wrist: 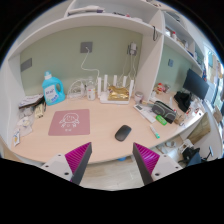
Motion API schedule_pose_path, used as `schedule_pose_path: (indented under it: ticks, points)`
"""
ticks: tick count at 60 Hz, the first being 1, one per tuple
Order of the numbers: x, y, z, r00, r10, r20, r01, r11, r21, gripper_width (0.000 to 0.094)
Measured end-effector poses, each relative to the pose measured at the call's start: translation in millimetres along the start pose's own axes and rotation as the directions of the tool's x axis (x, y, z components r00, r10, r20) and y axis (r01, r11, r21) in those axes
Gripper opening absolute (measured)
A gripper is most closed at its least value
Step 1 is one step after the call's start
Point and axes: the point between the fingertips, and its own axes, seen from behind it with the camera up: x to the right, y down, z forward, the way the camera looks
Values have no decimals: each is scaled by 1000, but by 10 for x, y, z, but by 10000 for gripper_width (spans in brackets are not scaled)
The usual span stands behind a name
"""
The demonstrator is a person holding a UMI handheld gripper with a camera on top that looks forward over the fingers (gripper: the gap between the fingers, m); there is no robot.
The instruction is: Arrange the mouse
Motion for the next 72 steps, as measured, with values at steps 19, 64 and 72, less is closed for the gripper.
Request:
schedule_pose_path:
  ticks: [19,64,72]
  points:
    - [369,333,654,999,-33,25,33,999,-28,848]
    - [275,81,2781,969,-15,245,11,1000,18,840]
    - [22,1,2868,960,-46,276,41,999,24,784]
